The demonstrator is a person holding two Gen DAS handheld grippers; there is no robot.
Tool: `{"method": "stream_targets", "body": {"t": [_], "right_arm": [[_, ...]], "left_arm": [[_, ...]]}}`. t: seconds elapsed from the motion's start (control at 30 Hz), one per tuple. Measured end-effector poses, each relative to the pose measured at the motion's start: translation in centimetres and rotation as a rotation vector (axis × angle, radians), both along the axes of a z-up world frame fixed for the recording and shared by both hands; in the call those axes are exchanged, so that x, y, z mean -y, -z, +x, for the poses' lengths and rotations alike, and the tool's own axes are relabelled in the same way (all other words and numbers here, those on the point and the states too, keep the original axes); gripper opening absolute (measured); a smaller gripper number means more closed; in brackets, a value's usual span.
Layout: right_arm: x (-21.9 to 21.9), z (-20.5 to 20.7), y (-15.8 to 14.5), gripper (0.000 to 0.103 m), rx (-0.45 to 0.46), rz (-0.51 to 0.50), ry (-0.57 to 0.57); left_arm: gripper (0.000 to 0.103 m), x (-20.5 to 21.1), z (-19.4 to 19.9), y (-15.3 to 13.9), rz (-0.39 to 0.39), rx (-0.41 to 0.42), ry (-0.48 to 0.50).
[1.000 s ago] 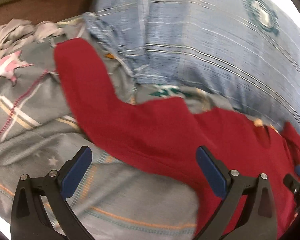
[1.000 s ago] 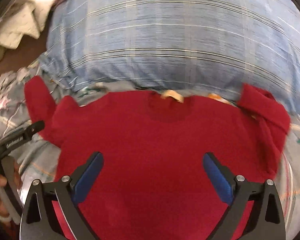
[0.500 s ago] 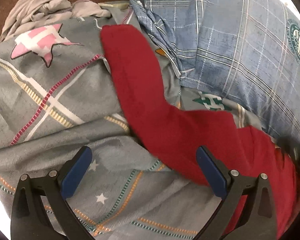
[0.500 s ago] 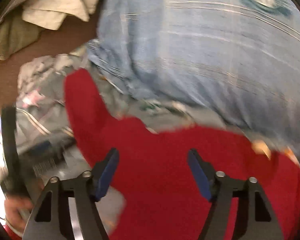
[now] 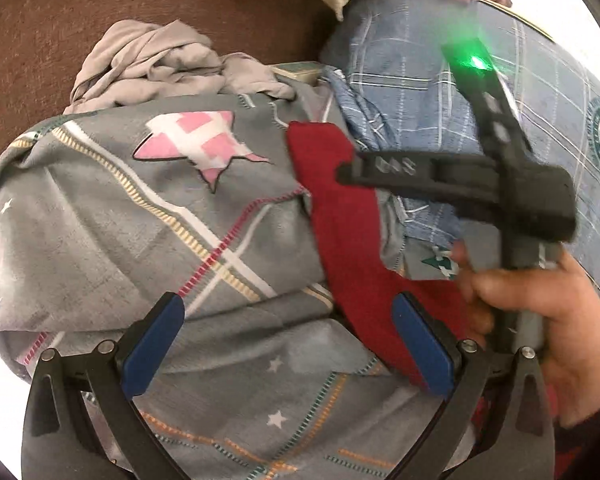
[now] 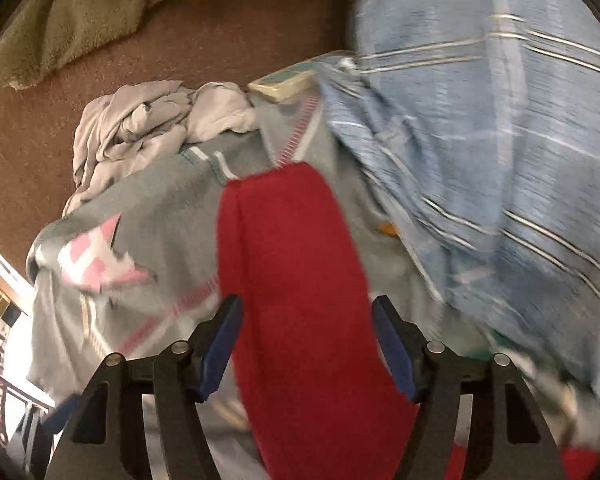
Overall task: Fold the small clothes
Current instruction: 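Move the right gripper to the sweater sleeve and close on its cuff, then lift the sleeve with the right gripper and lay it across the sweater body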
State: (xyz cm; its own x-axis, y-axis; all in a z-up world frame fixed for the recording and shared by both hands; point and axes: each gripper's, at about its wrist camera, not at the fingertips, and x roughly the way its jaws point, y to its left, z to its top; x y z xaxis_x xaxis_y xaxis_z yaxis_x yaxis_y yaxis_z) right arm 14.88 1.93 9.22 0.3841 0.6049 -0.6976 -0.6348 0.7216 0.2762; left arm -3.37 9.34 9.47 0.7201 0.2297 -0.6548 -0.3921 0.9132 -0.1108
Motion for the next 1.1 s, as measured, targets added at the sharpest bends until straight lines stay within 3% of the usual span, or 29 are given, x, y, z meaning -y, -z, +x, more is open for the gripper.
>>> {"method": "stream_targets", "body": {"t": [0.27, 0.3, 0.37, 0.4, 0.53, 0.73, 0.93, 1.1], "right_arm": [[-5.1, 0.5, 1.8, 0.067, -0.037, 0.005, -0.064], [-4.9, 0.4, 1.8, 0.06, -0.025, 0.033, -0.057], [-4.2, 0.7, 1.9, 0.029, -0.053, 0.059, -0.029], [-3.4, 0.9, 1.8, 0.007, -0.084, 0.084, -0.015], [0.1, -0.2, 0.6, 0.007, -0.089, 0.119, 0.009], [9.2, -4.3, -3.1, 0.007, -0.037, 0.196, 0.105], [20.7, -8.0, -6.6, 0.007, 0.006, 0.291, 0.291], [30.7, -12.4, -6.4, 0.007, 0.018, 0.288, 0.49]], "left_arm": [[0.103, -0.5, 0.9, 0.8, -0.022, -0.03, 0.017], [0.103, -0.4, 0.8, 0.8, -0.024, -0.032, 0.015], [0.103, -0.5, 1.0, 1.1, -0.025, -0.039, 0.01], [0.103, -0.4, 1.2, 1.2, -0.027, -0.044, 0.013], [0.103, -0.1, 1.5, 1.3, -0.023, -0.049, 0.025], [0.103, 0.6, 2.1, 1.4, -0.002, -0.056, 0.035], [0.103, 2.2, 1.9, 1.4, 0.019, -0.059, 0.065], [0.103, 4.3, 1.9, 1.7, 0.026, -0.06, 0.121]]}}
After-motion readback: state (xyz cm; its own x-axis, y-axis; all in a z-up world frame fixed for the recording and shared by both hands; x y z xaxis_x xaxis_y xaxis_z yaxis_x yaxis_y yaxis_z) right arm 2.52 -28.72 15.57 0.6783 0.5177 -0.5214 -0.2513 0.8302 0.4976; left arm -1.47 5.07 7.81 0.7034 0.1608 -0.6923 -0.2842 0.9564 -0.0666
